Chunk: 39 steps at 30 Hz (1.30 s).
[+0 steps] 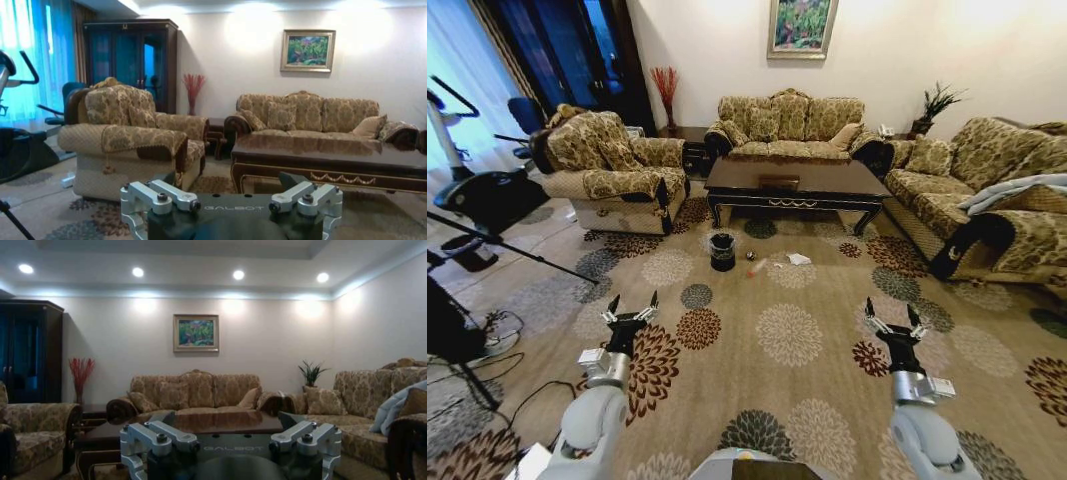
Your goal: Move to the front of the table and pick up the trash from the floor, then place it into the trash bin.
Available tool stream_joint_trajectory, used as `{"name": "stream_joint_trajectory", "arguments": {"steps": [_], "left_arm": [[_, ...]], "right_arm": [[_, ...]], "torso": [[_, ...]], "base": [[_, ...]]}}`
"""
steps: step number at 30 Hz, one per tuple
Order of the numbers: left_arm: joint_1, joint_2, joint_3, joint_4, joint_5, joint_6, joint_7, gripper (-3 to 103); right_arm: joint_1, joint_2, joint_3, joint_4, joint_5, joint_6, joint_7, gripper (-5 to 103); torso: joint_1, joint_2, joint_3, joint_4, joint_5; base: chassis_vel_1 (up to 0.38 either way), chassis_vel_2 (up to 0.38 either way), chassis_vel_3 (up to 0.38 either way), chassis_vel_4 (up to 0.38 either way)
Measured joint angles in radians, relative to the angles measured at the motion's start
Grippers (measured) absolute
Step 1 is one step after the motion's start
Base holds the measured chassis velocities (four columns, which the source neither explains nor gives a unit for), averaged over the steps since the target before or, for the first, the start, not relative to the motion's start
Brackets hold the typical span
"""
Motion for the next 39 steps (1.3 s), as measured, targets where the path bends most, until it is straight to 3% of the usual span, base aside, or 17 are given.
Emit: {"name": "stream_joint_trajectory", "arguments": {"steps": [39], "left_arm": [[0.000,-0.002,0.004,0.024,0.022,-0.004,0.025,100]], "right_arm": [[0.017,0.020,-0.004,-0.031,-0.039,0.022,-0.014,100]], "torso": [[-0.099,-0.218,-0.120,0.0001,0.0000]], "base": [[0.000,0.000,0.000,0.000]]}}
